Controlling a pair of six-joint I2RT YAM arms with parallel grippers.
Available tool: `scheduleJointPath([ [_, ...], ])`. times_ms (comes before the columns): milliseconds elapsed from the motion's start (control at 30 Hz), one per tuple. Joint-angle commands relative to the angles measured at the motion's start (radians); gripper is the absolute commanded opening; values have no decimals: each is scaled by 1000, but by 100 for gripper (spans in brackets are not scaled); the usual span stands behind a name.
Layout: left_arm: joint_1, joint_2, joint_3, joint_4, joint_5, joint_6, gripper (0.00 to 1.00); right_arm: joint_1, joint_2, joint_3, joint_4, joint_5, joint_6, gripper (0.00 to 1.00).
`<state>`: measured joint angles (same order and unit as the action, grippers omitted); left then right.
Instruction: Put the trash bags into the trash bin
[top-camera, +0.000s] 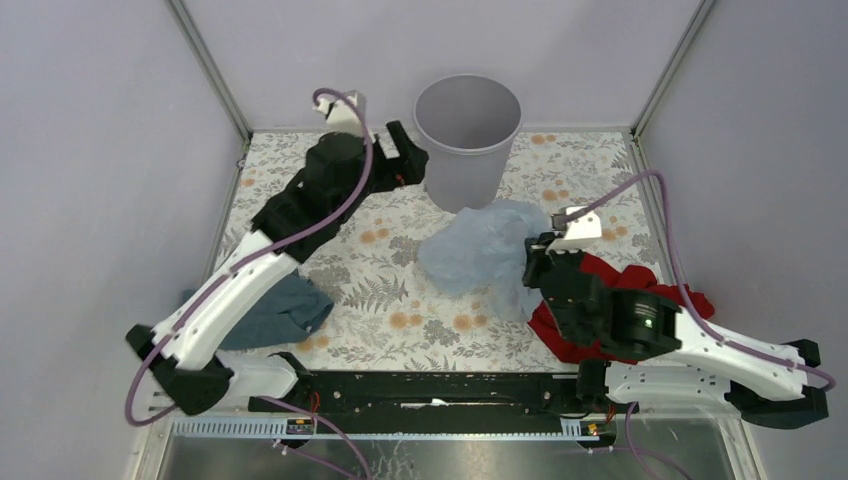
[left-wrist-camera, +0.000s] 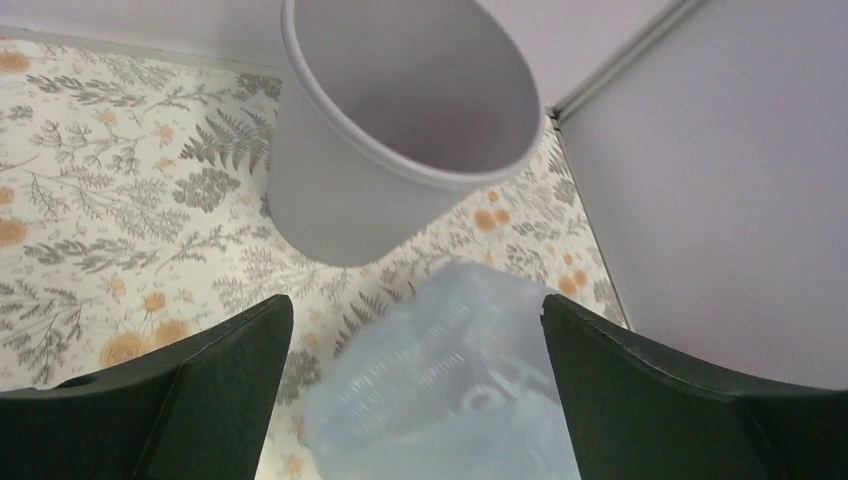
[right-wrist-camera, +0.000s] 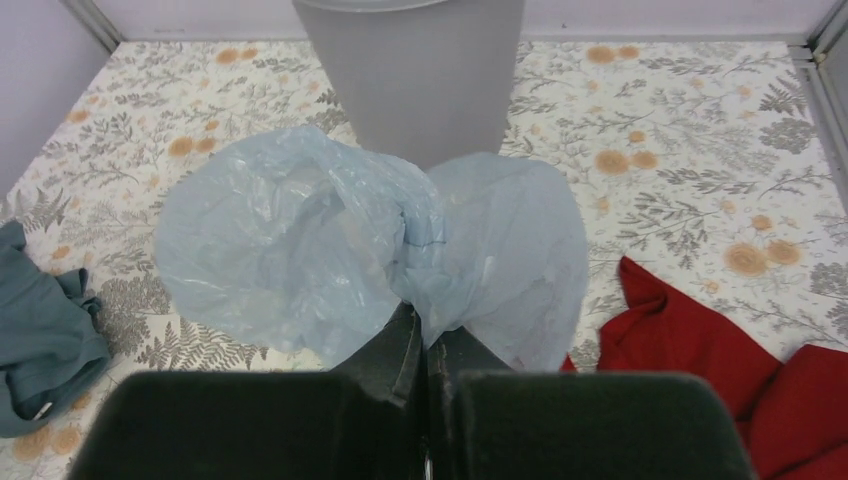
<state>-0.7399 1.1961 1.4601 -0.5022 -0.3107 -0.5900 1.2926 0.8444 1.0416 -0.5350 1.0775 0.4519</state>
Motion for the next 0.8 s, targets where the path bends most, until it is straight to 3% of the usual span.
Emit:
scheduleJointPath([
  [0, 26, 179, 129, 48, -80, 21, 99, -4, -83, -4, -57, 77, -28, 0],
  [300, 32, 523, 380, 58, -315, -14, 99, -4, -171, -37, -87, 62, -31, 0],
  [500, 39, 704, 492, 60, -335, -25, 98, -4, -212, -52, -105, 70, -25, 0],
  [767, 37, 759, 519, 79, -320, 77, 70, -5, -226, -49, -119, 79, -30, 0],
])
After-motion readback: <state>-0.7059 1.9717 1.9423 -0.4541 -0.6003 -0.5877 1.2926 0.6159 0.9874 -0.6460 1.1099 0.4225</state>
